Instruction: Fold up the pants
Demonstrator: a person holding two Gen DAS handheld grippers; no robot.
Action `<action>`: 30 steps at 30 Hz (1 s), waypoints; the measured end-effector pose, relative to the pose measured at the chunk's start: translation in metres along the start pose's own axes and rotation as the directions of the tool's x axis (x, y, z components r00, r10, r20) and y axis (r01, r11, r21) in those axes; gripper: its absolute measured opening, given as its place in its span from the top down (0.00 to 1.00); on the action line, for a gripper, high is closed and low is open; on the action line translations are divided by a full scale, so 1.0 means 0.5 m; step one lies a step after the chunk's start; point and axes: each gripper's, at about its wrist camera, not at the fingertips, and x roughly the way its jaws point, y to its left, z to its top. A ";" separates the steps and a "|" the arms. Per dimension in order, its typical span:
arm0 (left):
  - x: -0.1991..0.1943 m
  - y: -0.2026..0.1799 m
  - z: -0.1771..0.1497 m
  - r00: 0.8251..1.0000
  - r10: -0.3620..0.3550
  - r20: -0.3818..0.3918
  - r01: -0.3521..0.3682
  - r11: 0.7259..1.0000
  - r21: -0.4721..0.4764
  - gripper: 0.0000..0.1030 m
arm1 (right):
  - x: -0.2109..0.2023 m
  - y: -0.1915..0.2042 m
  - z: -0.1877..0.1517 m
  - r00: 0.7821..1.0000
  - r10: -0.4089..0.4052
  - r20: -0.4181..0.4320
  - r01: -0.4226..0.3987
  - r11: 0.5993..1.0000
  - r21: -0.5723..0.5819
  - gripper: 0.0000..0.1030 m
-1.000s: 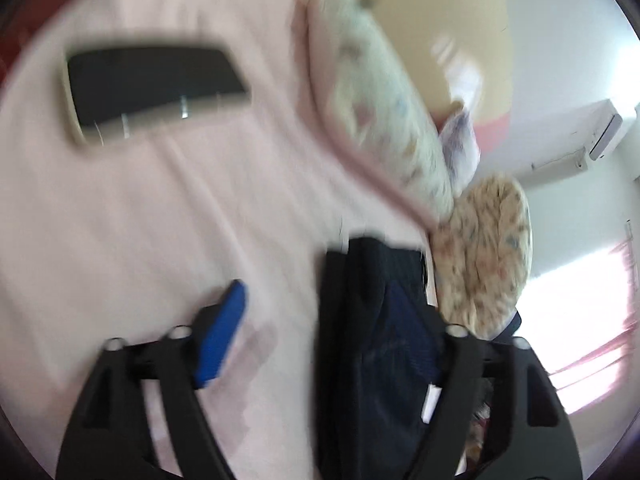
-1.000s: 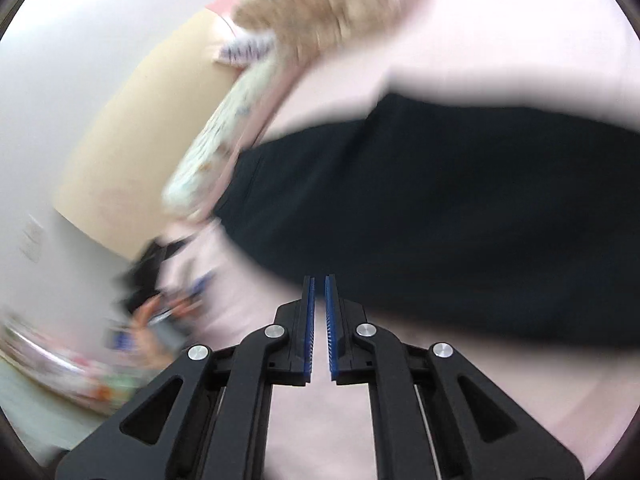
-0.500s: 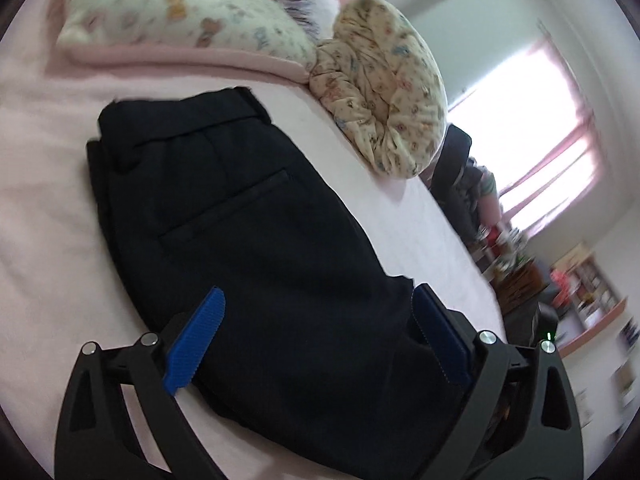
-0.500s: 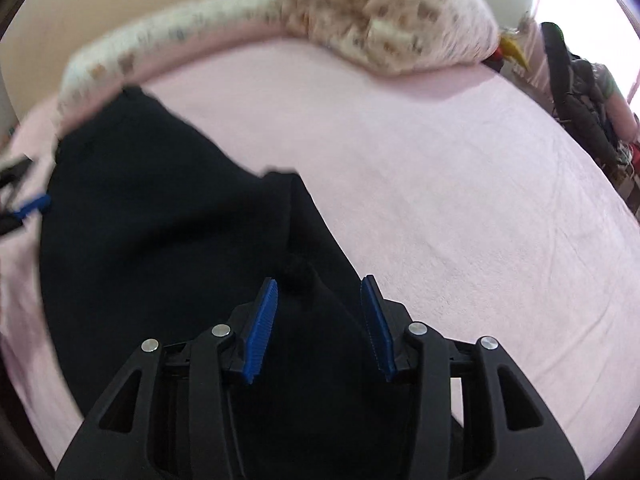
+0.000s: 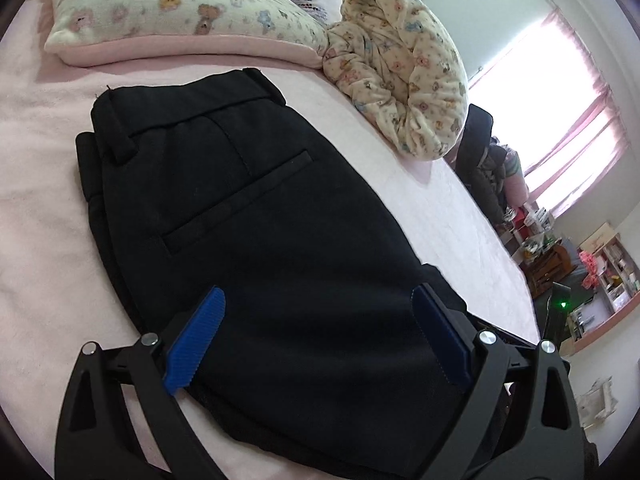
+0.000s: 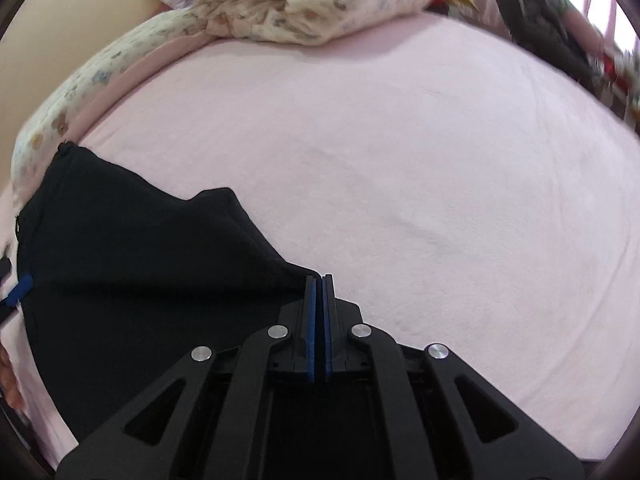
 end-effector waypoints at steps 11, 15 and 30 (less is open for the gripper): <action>-0.013 0.013 -0.003 0.999 0.027 0.020 -0.026 0.999 -0.039 0.16 | -0.136 -0.055 -0.080 0.981 0.115 0.158 -0.132 0.986 0.100 0.74; -0.018 0.025 -0.006 0.999 0.039 0.035 -0.036 0.997 -0.072 0.27 | -0.068 -0.138 -0.125 0.999 0.015 0.039 -0.025 0.965 0.263 0.89; -0.001 -0.030 -0.027 0.997 0.072 0.039 -0.077 0.988 0.133 0.02 | -0.268 -0.334 -0.343 0.975 -0.017 0.220 -0.121 0.791 0.599 0.79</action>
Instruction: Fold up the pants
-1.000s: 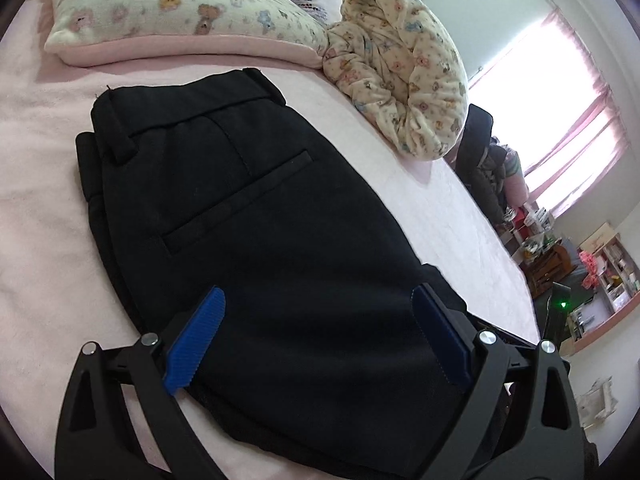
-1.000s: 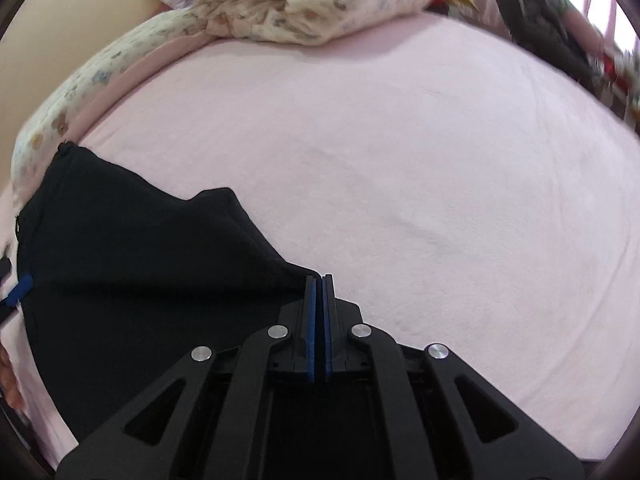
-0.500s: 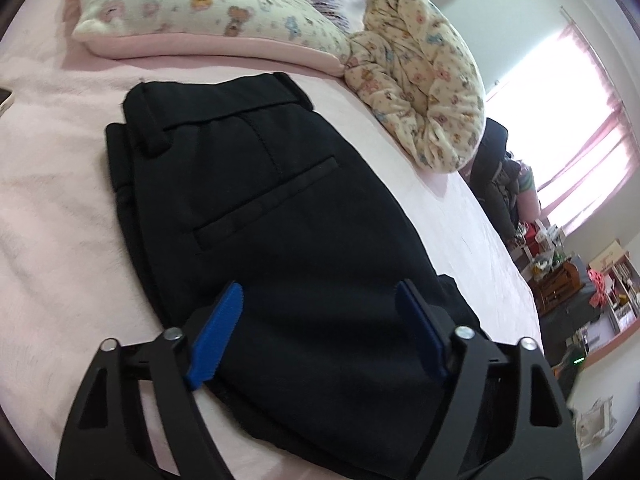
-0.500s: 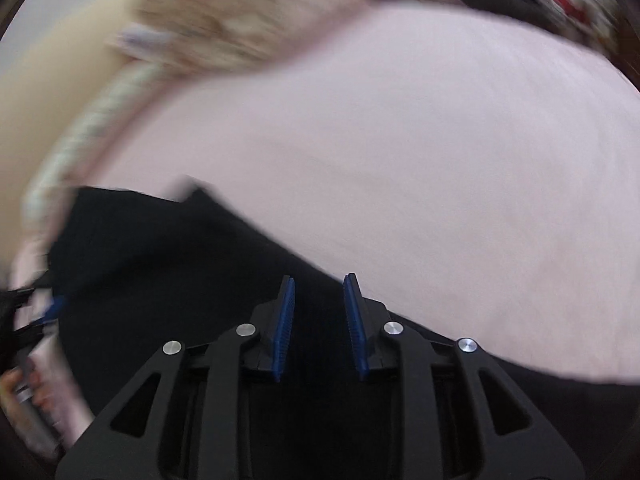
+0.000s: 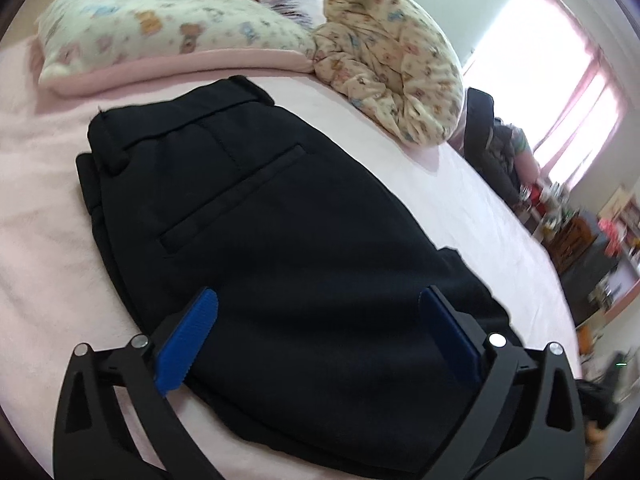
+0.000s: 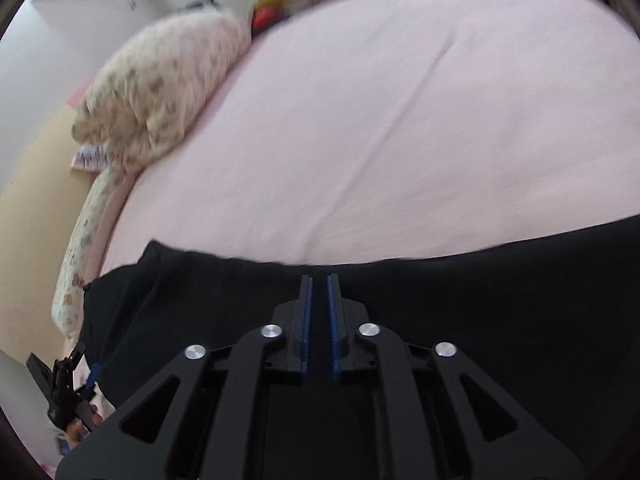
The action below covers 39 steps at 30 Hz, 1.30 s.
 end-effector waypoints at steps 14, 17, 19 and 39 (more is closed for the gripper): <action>-0.072 -0.061 -0.021 0.987 -0.092 0.131 0.087 0.995 0.042 0.02 | -0.438 -0.450 -0.221 0.898 -0.366 0.244 0.117 0.733 0.670 0.50; -0.064 -0.068 -0.027 0.990 -0.091 0.111 0.088 0.996 0.033 0.02 | -0.408 -0.495 -0.246 0.928 -0.292 0.231 0.038 0.691 0.722 0.50; -0.059 -0.068 -0.031 0.991 -0.092 0.099 0.090 0.996 0.021 0.02 | -0.396 -0.513 -0.253 0.930 -0.272 0.248 0.007 0.687 0.727 0.50; -0.034 -0.084 -0.042 0.994 -0.090 0.062 0.087 0.995 0.045 0.02 | -0.337 -0.554 -0.232 0.888 -0.231 0.398 -0.146 0.680 0.719 0.68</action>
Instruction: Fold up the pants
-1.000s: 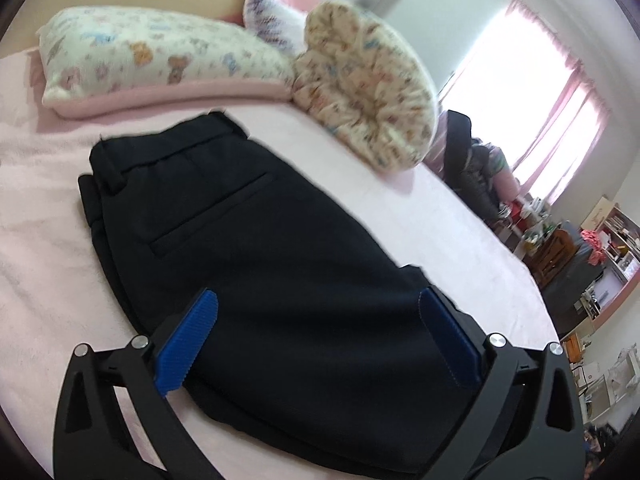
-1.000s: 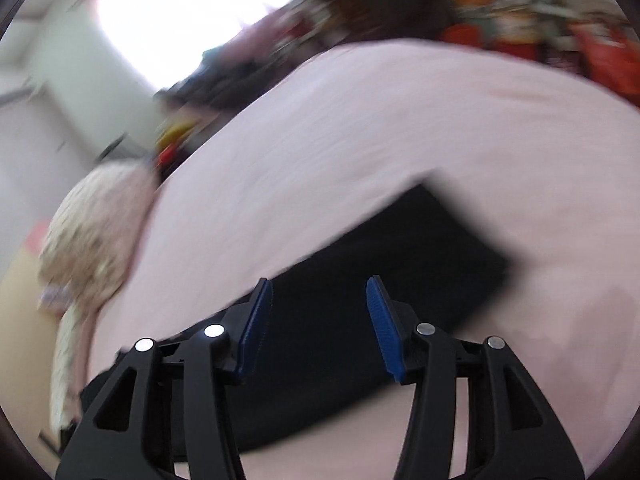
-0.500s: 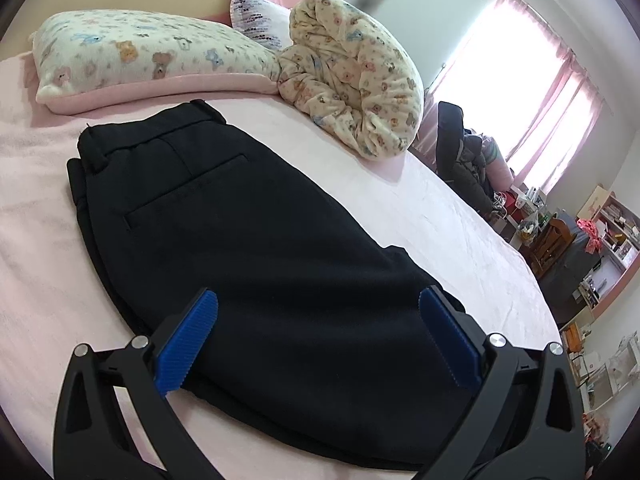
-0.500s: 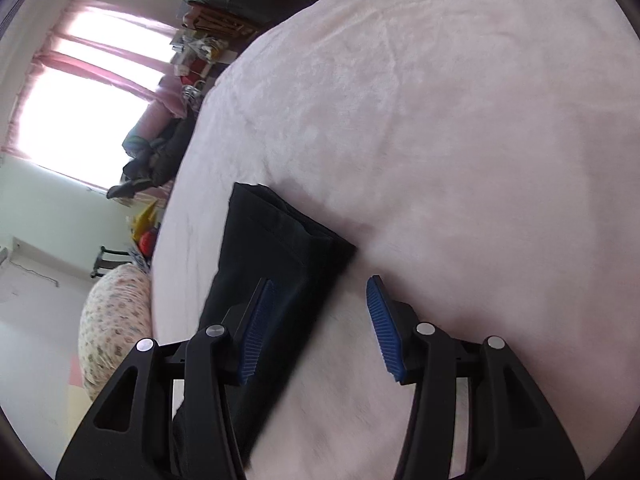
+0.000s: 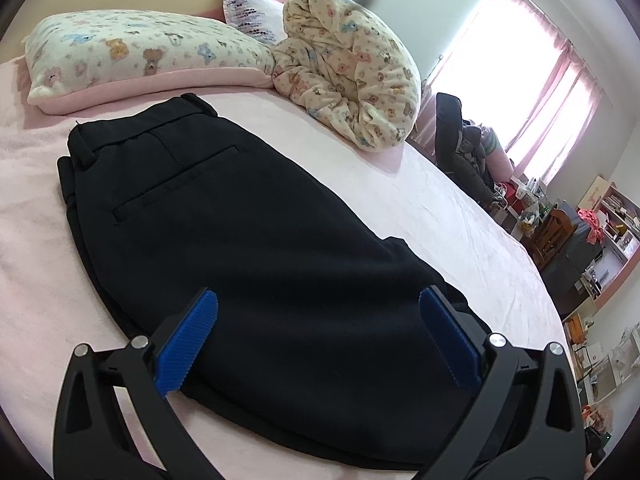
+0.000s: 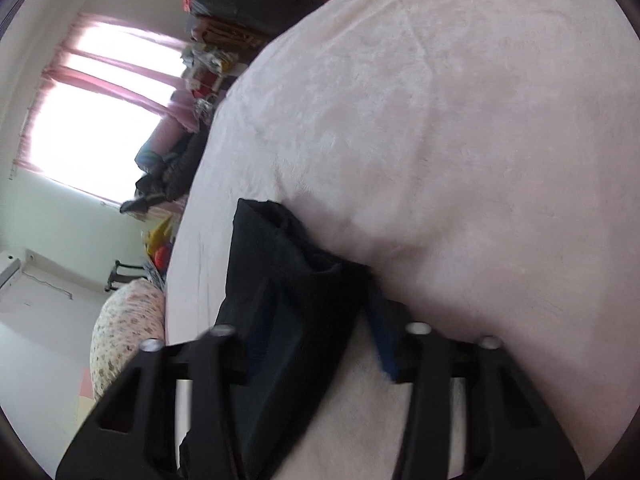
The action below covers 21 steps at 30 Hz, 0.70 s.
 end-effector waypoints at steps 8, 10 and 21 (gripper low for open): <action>-0.006 0.011 0.006 1.000 -0.002 0.009 0.002 1.000 -0.027 0.02 | -0.024 -0.021 -0.014 0.999 0.040 0.027 -0.042 0.997 0.072 0.76; -0.006 0.016 0.008 1.000 -0.003 0.007 0.003 0.999 -0.036 0.02 | -0.031 -0.009 -0.021 0.999 -0.037 0.018 0.036 0.998 0.046 0.76; -0.012 0.013 0.008 1.000 -0.005 0.026 0.006 1.000 -0.027 0.02 | -0.014 -0.002 -0.015 0.998 0.041 0.053 -0.044 0.998 0.054 0.82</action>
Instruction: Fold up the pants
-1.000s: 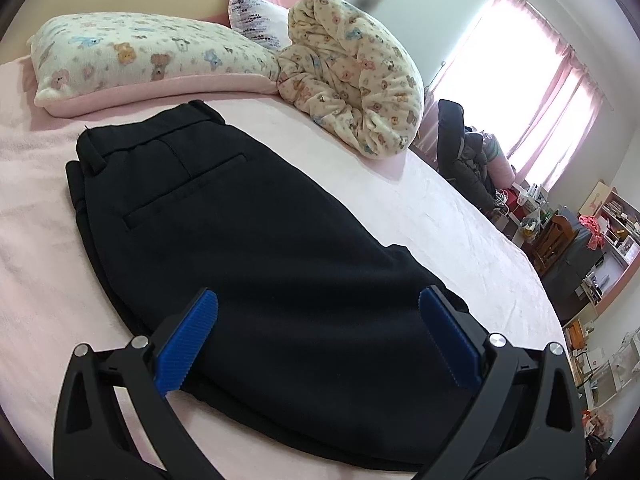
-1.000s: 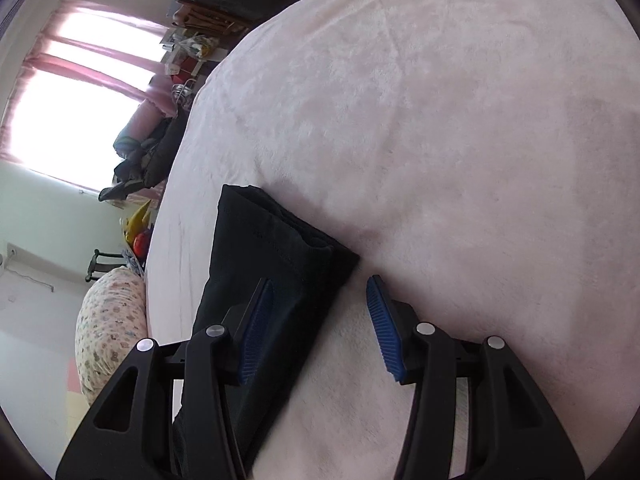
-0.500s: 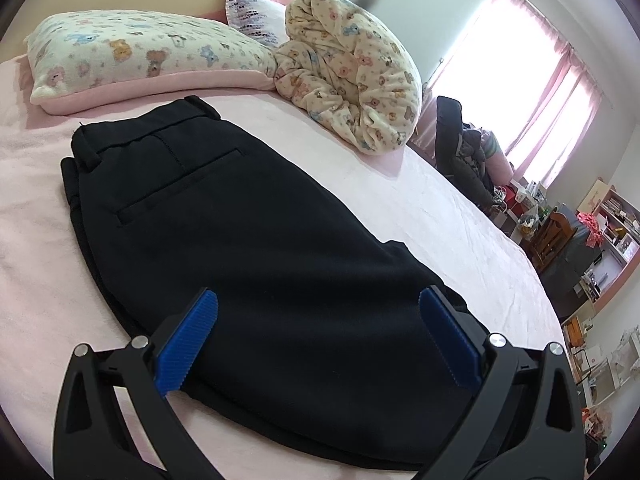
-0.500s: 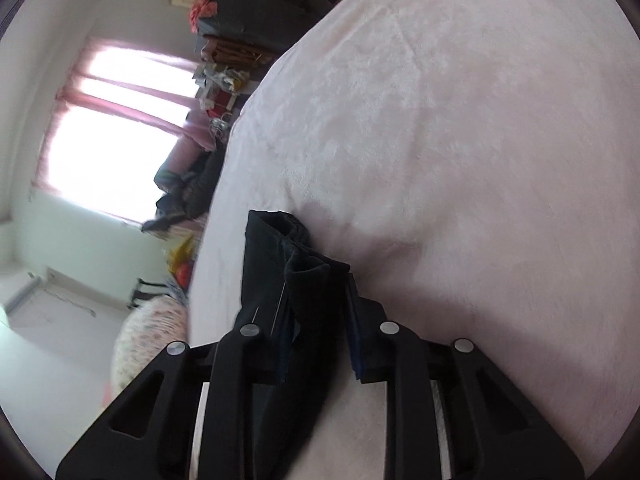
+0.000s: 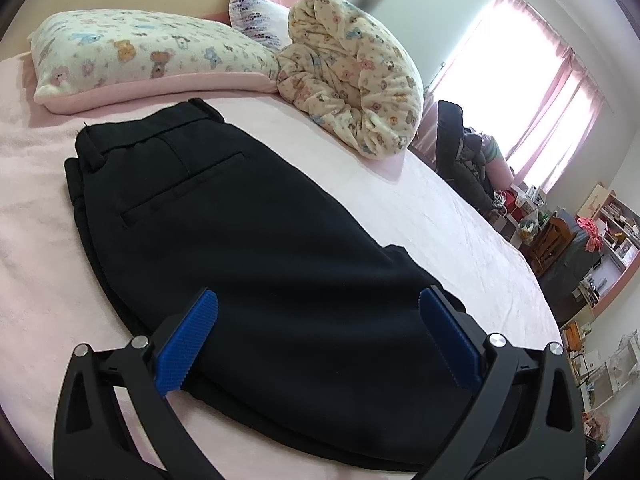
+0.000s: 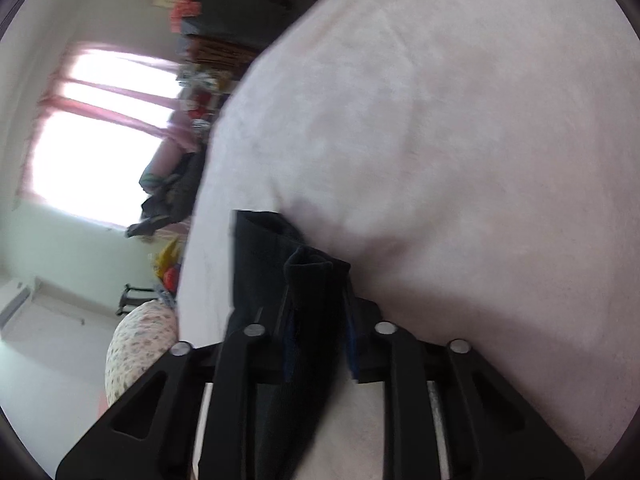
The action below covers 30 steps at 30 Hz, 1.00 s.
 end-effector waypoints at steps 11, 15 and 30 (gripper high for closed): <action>-0.039 0.049 0.028 0.997 0.025 0.069 -0.018 0.995 -0.103 0.02 | -0.085 0.253 -0.121 0.963 0.265 -0.044 -0.259 0.871 -0.417 0.83; -0.042 0.068 0.037 0.998 0.032 0.057 -0.024 0.990 -0.137 0.02 | -0.083 0.374 -0.234 0.932 0.316 -0.177 -0.361 0.760 -0.541 0.83; -0.070 0.122 0.053 0.997 0.050 0.051 -0.040 0.981 -0.191 0.02 | 0.095 0.479 -0.726 0.808 0.078 -0.584 -0.509 0.592 -0.624 0.83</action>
